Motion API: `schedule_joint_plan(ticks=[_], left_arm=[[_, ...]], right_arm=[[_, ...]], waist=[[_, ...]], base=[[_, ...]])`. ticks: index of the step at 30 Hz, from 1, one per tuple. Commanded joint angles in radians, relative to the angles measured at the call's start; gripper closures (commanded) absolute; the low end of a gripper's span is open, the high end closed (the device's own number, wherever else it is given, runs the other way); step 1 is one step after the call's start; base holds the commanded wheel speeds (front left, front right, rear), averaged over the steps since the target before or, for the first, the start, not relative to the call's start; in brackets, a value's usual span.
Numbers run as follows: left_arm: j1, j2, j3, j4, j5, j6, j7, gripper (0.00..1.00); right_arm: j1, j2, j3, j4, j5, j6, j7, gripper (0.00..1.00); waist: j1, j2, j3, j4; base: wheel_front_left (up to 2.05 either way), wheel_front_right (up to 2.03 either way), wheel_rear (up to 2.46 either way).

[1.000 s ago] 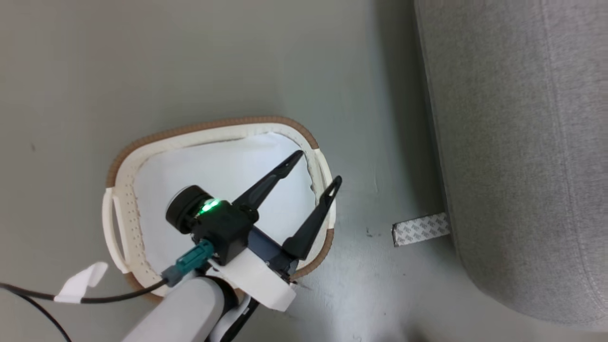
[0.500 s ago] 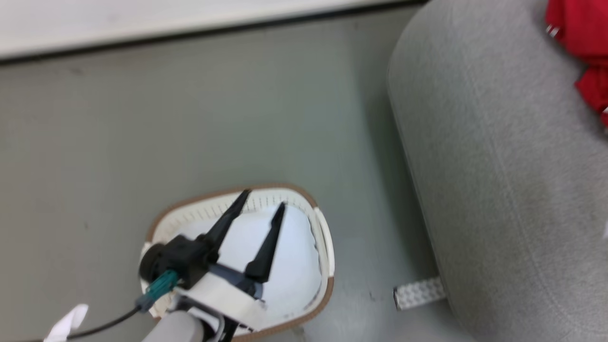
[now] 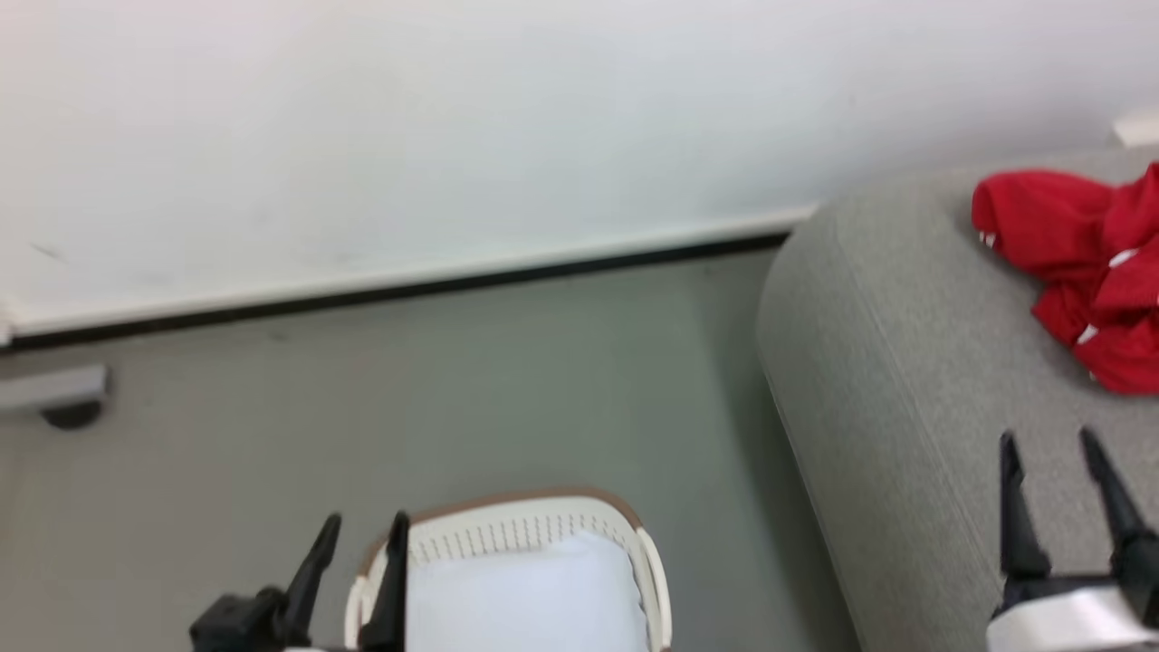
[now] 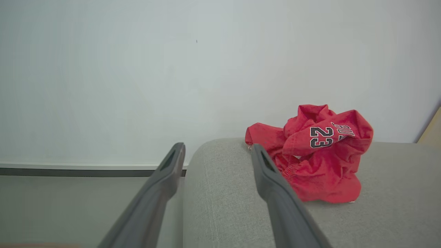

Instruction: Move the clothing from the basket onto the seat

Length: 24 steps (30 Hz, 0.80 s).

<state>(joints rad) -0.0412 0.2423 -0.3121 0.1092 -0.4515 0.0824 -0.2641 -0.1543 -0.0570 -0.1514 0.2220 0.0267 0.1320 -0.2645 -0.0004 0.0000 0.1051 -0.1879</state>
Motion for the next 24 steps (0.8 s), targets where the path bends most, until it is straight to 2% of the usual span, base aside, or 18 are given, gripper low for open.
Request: schedule_joint_plan(ticks=[1, 14, 24], left_arm=[[0.036, -0.011, 0.027, 0.004, 0.019, -0.008, 0.0, 0.0], [0.158, -0.113, 0.223, 0.051, 0.153, -0.106, 0.0, 0.0], [0.167, -0.16, 0.298, 0.062, 0.223, -0.153, 0.0, 0.0]], right_arm=[[0.037, 0.001, 0.013, -0.006, 0.014, -0.003, 0.0, 0.0], [0.146, 0.005, 0.156, 0.034, 0.073, -0.003, 0.0, 0.0], [0.133, 0.005, 0.183, 0.054, 0.093, -0.003, 0.0, 0.0]], waist=[[0.0004, 0.0, -0.074, 0.04], [0.0004, 0.0, -0.146, 0.084], [0.0004, 0.0, -0.151, 0.111]], base=[[0.0, 0.0, 0.0], [0.0, 0.0, 0.0], [0.0, 0.0, 0.0]])
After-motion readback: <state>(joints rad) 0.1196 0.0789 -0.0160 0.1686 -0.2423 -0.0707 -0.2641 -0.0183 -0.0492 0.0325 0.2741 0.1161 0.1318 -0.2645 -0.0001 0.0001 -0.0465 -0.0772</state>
